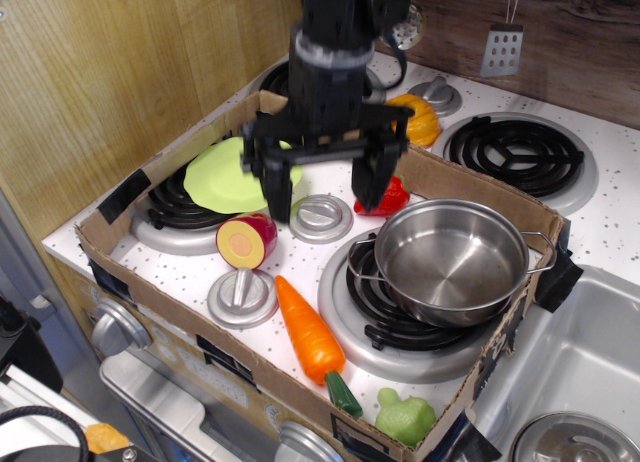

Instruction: Take carrot off plate

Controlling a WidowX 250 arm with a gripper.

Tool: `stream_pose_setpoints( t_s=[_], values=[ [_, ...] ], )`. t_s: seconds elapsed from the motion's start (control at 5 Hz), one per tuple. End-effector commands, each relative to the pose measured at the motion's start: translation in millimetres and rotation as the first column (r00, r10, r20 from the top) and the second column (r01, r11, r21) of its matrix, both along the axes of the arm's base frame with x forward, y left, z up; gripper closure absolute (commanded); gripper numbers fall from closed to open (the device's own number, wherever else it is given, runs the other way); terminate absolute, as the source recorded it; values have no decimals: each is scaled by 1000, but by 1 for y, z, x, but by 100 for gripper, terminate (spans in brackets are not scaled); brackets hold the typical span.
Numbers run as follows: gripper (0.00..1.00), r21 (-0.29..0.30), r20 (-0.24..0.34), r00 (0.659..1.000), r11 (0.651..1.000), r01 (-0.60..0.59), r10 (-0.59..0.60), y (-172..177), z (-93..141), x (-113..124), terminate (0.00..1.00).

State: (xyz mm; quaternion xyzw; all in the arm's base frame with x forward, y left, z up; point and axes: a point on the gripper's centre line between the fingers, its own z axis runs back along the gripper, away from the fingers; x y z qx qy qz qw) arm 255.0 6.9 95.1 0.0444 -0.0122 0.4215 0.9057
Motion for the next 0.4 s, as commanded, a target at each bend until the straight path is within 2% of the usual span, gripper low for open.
stream_pose_setpoints(
  t_s=[0.0,0.2],
  values=[
    [0,19,47,998,999,43,-44,0,18,29,0],
    [0,19,47,998,999,43,-44,0,18,29,100]
  ],
)
